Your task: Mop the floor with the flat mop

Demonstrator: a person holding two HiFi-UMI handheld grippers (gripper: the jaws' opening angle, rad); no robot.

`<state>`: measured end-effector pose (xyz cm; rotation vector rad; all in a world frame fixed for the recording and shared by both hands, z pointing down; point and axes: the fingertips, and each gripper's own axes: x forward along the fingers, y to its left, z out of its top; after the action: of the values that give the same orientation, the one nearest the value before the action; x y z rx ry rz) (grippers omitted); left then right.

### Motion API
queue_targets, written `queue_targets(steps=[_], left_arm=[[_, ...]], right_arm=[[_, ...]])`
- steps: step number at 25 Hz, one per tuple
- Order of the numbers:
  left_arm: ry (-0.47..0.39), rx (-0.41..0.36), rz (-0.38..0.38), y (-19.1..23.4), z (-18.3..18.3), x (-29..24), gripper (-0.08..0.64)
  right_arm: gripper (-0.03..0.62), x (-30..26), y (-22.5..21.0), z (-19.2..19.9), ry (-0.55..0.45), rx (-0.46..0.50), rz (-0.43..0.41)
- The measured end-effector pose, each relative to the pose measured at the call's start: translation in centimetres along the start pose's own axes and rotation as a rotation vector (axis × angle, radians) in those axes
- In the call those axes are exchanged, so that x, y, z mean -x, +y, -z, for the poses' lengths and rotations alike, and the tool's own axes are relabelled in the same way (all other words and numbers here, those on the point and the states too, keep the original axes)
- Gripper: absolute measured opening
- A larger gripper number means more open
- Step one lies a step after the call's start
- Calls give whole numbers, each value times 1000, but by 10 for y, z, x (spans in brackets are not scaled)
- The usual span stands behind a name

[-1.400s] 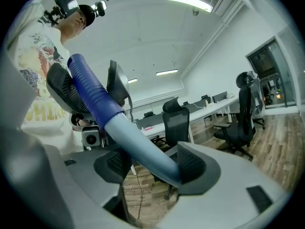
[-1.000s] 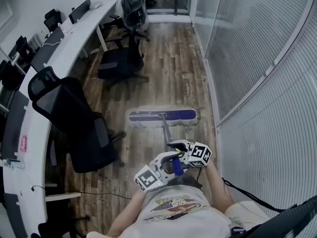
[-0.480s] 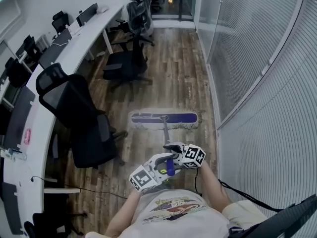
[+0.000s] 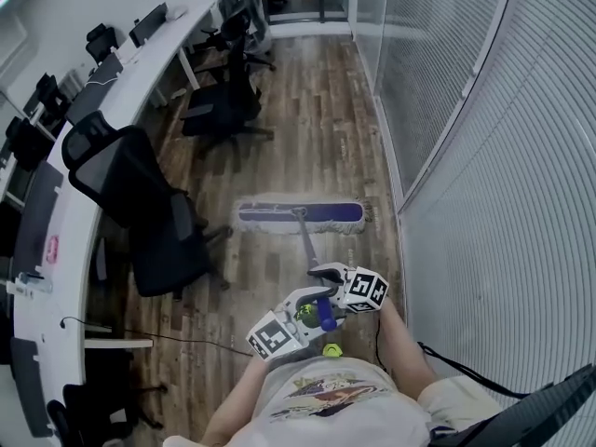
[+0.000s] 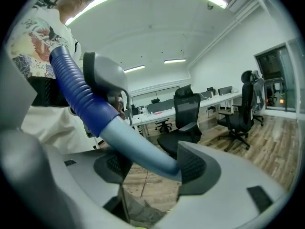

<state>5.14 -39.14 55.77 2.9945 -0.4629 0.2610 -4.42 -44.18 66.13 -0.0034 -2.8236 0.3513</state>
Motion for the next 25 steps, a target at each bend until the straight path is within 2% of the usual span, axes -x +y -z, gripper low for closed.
queue_targets(steps=[6, 9, 17, 25], left_arm=[[38, -3, -11, -63, 11, -6, 242], [30, 11, -10, -87, 10, -2, 242], [50, 1, 66, -142, 10, -9, 242], [15, 19, 86, -220, 15, 46, 242]], right_arm=[[258, 18, 56, 25, 2, 11, -24], [258, 20, 82, 30, 4, 8, -36], [258, 41, 126, 44, -25, -25, 20], [258, 16, 214, 51, -24, -54, 69]])
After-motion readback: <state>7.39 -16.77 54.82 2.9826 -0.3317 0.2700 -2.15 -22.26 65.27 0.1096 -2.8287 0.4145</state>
